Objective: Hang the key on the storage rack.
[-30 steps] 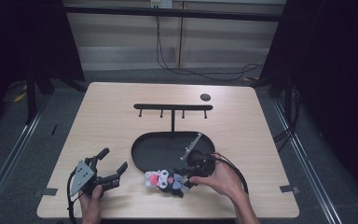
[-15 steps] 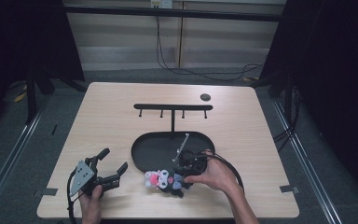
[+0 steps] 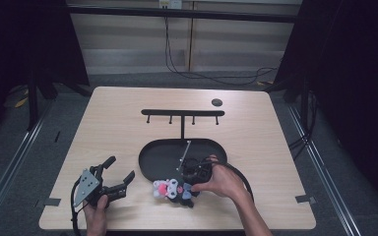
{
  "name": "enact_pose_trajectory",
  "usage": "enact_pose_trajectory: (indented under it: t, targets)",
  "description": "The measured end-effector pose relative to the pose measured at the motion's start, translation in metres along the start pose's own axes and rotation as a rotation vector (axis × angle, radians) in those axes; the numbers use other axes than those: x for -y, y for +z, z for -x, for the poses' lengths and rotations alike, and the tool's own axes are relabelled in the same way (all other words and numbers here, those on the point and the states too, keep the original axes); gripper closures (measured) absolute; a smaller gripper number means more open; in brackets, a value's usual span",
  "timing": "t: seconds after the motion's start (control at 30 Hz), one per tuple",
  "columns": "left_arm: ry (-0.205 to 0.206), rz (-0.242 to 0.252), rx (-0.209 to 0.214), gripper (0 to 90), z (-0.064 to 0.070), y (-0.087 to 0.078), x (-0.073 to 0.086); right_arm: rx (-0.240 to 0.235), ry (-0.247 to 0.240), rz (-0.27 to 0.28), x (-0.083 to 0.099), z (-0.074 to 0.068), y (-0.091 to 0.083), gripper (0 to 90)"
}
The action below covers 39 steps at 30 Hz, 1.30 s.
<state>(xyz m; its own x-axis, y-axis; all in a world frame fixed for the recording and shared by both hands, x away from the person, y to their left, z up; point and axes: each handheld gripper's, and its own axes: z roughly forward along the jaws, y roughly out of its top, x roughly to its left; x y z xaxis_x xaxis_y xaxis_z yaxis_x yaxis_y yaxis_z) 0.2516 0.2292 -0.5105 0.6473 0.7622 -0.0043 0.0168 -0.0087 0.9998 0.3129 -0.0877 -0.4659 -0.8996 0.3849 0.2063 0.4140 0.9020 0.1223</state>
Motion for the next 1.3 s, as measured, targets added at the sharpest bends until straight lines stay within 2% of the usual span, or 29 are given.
enact_pose_trajectory:
  t: [0.2,0.3,0.6,0.77,0.83,1.17,1.3]
  targets:
    - [0.001,-0.001,-0.001,15.5,0.000,0.000,0.000,0.031,-0.026,-0.029,-0.004,-0.006,-0.005,70.4]
    - [0.001,-0.001,-0.002,15.4,0.000,0.000,0.000,0.031,-0.029,-0.039,-0.003,-0.009,-0.006,72.7]
    - [0.003,-0.003,-0.001,15.4,0.000,0.000,0.000,0.044,-0.041,-0.037,-0.003,-0.018,-0.010,86.4]
    - [0.003,-0.003,-0.001,15.4,0.000,0.000,0.000,0.065,-0.054,-0.049,-0.008,-0.021,-0.007,85.9]
    - [0.003,-0.003,0.000,15.4,0.000,0.000,0.000,0.069,-0.045,-0.052,-0.011,-0.021,-0.005,83.5]
    - [0.001,-0.001,0.002,15.4,0.000,0.000,0.000,0.051,-0.065,-0.089,-0.021,-0.016,0.004,83.4]
    - [0.002,-0.002,0.003,15.4,0.000,0.000,0.000,0.079,-0.104,-0.130,-0.026,-0.019,0.006,83.5]
